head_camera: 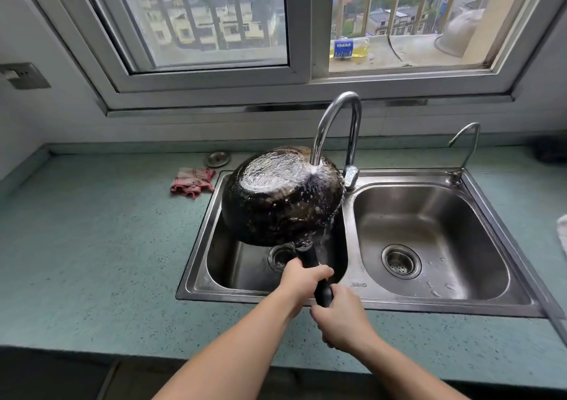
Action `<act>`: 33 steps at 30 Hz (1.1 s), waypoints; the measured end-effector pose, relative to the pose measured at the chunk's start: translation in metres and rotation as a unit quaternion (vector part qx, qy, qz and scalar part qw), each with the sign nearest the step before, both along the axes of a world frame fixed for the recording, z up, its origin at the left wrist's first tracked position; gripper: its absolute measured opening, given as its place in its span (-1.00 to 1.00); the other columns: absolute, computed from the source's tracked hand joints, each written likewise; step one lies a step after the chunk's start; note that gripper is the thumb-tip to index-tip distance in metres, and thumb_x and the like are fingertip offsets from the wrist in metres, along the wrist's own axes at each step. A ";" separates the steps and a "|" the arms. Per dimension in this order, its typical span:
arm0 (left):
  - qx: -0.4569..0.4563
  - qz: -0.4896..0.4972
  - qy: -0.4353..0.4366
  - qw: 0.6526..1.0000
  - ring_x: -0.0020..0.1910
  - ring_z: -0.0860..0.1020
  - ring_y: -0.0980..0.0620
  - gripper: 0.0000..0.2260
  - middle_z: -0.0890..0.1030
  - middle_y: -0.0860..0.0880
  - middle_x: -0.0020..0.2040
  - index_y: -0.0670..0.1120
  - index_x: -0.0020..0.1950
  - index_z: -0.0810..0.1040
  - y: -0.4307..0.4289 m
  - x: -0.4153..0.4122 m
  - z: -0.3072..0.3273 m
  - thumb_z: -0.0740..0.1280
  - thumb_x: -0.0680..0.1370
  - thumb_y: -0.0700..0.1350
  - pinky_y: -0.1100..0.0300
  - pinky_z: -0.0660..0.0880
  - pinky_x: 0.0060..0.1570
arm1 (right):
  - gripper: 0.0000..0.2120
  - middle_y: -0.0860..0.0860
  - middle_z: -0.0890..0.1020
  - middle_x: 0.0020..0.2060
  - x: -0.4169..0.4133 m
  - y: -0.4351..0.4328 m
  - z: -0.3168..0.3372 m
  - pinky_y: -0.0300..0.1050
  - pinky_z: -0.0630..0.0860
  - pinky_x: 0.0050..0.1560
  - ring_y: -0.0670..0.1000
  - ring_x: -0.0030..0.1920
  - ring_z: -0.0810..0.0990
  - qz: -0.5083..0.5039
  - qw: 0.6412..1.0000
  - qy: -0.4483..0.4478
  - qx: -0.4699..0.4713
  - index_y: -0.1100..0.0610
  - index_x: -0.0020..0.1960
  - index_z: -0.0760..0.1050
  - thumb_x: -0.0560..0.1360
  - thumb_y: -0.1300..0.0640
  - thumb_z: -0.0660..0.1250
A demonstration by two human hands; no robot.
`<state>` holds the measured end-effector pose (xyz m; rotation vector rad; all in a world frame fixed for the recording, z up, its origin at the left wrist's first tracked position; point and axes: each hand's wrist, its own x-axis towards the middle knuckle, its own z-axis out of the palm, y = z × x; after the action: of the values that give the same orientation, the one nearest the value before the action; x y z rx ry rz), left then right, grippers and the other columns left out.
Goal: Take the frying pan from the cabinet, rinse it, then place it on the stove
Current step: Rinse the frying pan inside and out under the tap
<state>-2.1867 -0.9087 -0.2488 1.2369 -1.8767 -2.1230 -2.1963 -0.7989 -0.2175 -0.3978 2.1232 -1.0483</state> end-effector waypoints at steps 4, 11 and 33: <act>0.007 -0.014 0.007 1.000 -0.41 0.49 0.12 -0.80 0.51 0.03 -0.36 -0.07 -0.26 0.46 0.003 0.019 -0.005 0.45 0.40 -0.27 0.31 0.40 -0.39 | -0.95 0.07 0.45 -0.42 0.023 0.005 -0.005 -0.23 0.37 -0.61 0.04 -0.59 0.45 -0.021 1.000 0.003 -0.005 0.17 -0.17 0.40 0.38 0.28 0.21; 0.013 -0.037 0.023 0.999 -0.41 0.44 0.11 -0.78 0.46 0.01 -0.36 -0.08 -0.27 0.44 0.011 0.048 0.001 0.47 0.36 -0.26 0.31 0.37 -0.40 | -0.85 -0.03 0.49 -0.46 0.055 0.016 -0.003 -0.16 0.40 -0.39 0.06 -0.41 0.51 -0.014 0.997 0.061 0.032 0.06 -0.35 0.34 0.34 0.19 0.28; -0.009 -0.071 0.023 0.997 -0.39 0.44 0.06 -0.74 0.46 -0.02 -0.37 -0.12 -0.25 0.47 0.045 0.134 0.036 0.48 0.19 -0.09 0.22 0.40 -0.34 | -0.85 0.03 0.47 -0.65 0.150 0.047 0.041 -0.32 0.27 -0.60 -0.06 -0.70 0.43 -0.071 0.997 -0.016 -0.031 0.14 -0.35 0.34 0.38 0.27 0.23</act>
<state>-2.0529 -0.8636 -0.2124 1.0711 -2.0156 -2.1772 -2.0467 -0.7521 -0.1767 -0.2614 2.1199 -1.1946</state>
